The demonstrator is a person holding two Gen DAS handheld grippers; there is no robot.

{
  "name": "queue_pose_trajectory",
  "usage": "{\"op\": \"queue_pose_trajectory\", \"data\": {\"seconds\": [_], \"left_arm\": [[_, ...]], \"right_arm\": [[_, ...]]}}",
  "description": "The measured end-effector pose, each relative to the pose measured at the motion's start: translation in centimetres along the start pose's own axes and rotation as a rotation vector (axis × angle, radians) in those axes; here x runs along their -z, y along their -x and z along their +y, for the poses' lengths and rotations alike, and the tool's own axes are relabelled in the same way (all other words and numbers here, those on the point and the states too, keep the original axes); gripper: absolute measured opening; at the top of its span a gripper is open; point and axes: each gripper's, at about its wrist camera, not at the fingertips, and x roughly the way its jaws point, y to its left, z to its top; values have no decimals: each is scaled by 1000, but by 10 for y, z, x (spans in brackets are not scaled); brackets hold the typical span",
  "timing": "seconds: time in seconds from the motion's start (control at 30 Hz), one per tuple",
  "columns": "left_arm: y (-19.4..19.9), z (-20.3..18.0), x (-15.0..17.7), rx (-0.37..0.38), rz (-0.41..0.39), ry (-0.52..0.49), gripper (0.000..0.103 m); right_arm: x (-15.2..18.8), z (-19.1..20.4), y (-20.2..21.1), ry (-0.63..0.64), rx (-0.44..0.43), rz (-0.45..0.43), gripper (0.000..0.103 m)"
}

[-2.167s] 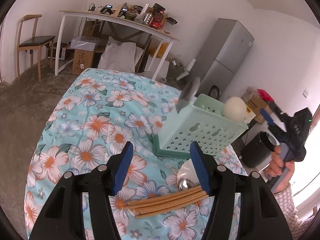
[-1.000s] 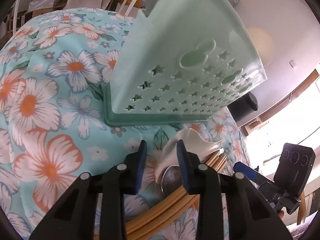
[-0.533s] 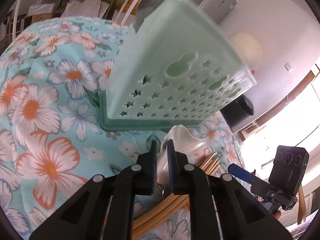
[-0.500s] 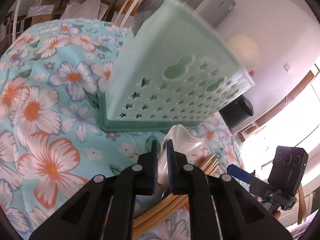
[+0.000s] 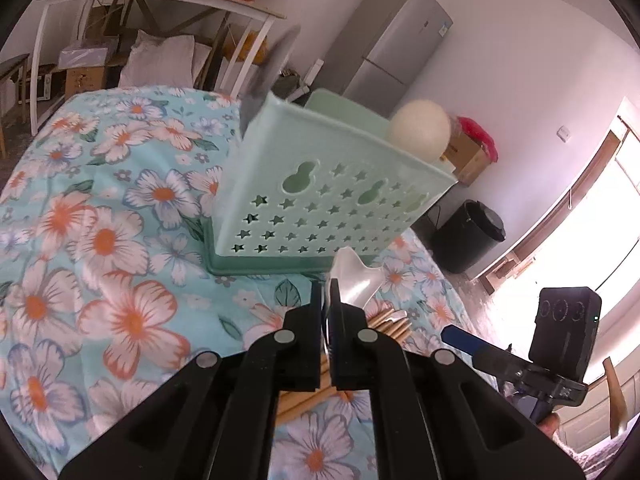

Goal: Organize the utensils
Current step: 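Grasp the second white rice paddle with the left tool, then lift the paddle toward the holder with the left tool while the right tool grasps the other metal spoon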

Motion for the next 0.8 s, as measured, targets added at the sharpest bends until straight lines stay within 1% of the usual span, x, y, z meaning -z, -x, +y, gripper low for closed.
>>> {"op": "queue_pose_trajectory", "data": {"seconds": [0.27, 0.43, 0.57, 0.67, 0.73, 0.8], "left_arm": [[48, -2, 13, -36, -79, 6, 2], [79, 9, 26, -71, -128, 31, 2], [98, 20, 32, -78, -174, 74, 2], [108, 29, 37, -82, -194, 100, 2], [112, 33, 39, -85, -202, 109, 2], [116, 37, 40, -87, -212, 118, 2]], "right_arm": [[1, 10, 7, 44, 28, -6, 67], [-7, 22, -4, 100, 49, 22, 64], [-13, 36, -22, 170, 84, 52, 62], [-17, 46, -40, 248, 143, 75, 57], [-25, 46, -58, 275, 194, 104, 49], [-33, 43, -76, 285, 234, 140, 43]]}}
